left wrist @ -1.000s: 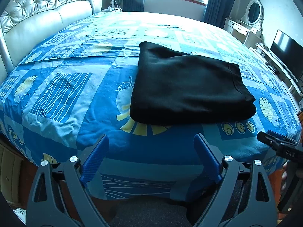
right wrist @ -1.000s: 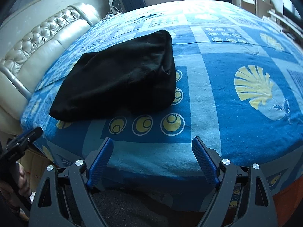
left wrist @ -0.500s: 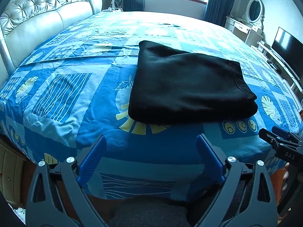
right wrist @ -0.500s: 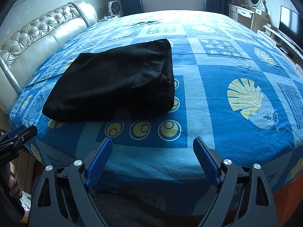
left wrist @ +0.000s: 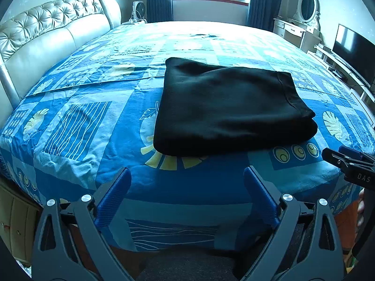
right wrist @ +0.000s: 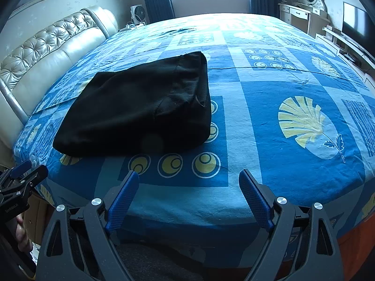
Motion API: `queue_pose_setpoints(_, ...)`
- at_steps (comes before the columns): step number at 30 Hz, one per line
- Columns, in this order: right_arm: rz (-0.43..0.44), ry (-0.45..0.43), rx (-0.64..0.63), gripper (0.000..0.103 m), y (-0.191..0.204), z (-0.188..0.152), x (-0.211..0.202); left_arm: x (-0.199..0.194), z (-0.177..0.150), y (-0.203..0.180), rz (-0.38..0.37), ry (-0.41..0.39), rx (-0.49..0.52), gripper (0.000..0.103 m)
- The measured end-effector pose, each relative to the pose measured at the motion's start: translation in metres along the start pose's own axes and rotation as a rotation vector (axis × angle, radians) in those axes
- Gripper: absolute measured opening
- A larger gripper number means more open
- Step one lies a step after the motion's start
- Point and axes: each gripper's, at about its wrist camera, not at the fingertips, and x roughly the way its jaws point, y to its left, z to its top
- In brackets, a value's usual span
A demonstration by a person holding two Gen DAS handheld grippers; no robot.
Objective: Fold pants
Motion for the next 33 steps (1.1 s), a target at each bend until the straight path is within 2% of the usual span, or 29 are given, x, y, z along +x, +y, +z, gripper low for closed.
queue_pose_setpoints(14, 0.01, 0.014, -0.002, 0.086, 0.0027, -0.0028, 0.0034, 0.0039, 0.0016, 0.0016, 0.001, 0.036, -0.009, 0.097)
queue_pose_setpoints(33, 0.029, 0.024, -0.008, 0.086, 0.0065, -0.0056, 0.0037, 0.0026, 0.002, 0.0034, 0.033, 0.033, -0.013, 0.097)
